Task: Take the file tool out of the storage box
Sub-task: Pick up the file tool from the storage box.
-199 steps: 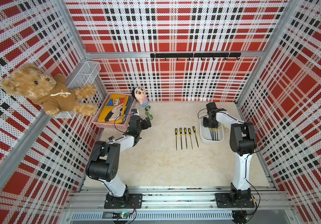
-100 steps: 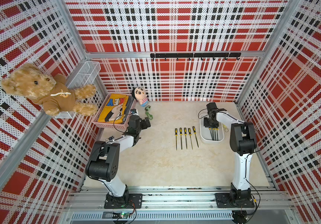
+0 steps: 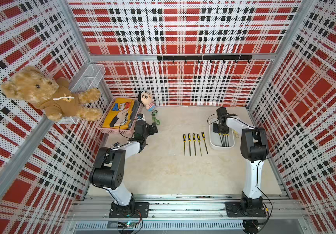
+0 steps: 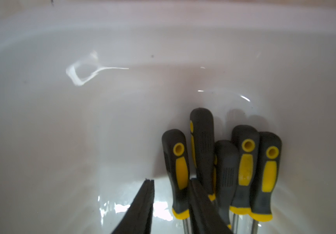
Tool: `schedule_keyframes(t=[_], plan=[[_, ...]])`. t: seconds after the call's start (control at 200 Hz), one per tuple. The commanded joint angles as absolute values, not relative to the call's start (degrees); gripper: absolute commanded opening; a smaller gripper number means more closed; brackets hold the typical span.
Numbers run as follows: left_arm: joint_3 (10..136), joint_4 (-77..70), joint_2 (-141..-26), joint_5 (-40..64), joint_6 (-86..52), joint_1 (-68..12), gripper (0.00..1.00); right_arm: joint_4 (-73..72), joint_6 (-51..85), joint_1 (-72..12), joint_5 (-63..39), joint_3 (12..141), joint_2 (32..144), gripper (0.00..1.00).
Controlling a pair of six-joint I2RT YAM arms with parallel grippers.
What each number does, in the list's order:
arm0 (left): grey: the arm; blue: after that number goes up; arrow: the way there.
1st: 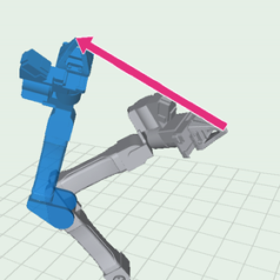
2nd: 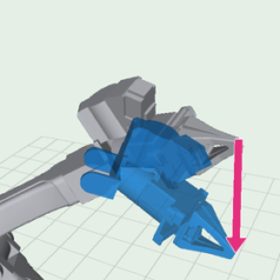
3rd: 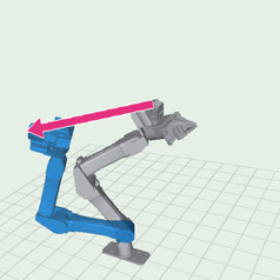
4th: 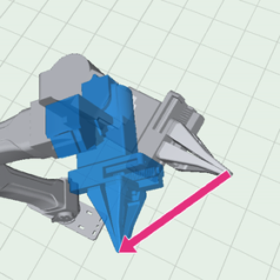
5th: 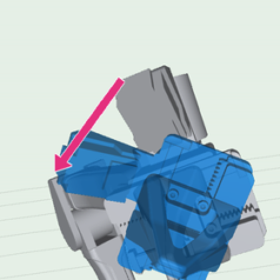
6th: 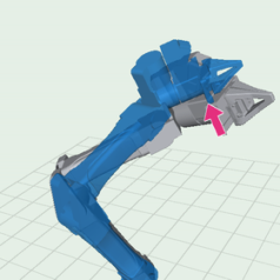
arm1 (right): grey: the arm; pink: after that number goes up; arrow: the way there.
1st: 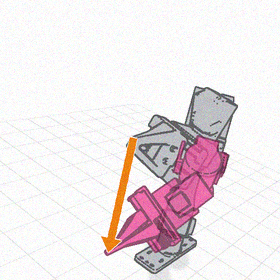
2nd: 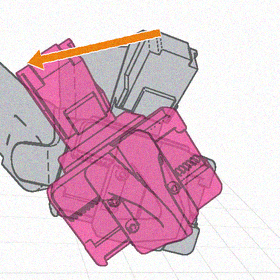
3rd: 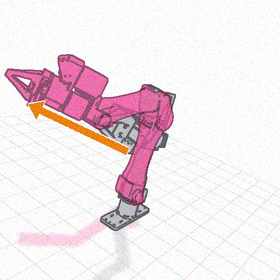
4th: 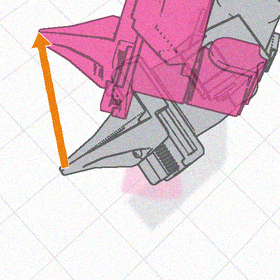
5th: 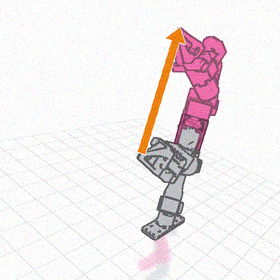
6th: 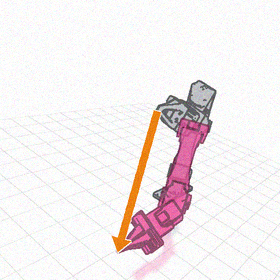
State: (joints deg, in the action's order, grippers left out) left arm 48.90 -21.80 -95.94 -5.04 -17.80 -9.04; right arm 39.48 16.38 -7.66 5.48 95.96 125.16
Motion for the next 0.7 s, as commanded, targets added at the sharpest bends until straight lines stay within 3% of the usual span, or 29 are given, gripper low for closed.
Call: schedule_keyframes(t=[0.0, 0.195, 0.401, 0.696], plan=[[49.6, -22.5, -95.8, -4.5, -17.8, -8.7, 0.99, 41.1, 15.9, -7.2, 4.2, 95.0, 128.8, 0.39], [49.7, -22.5, -95.8, -4.7, -17.7, -8.7, 0.99, 41.0, 15.9, -7.2, 5.2, 95.4, 129.5, 0.37], [50.2, -22.5, -96.1, -4.5, -17.7, -8.7, 0.99, 40.2, 16.5, -7.2, 4.6, 95.4, 128.2, 0.20], [50.8, -22.5, -96.4, -4.3, -17.8, -8.8, 0.99, 41.2, 16.9, -8.1, 4.7, 98.2, 124.9, 0.09]])
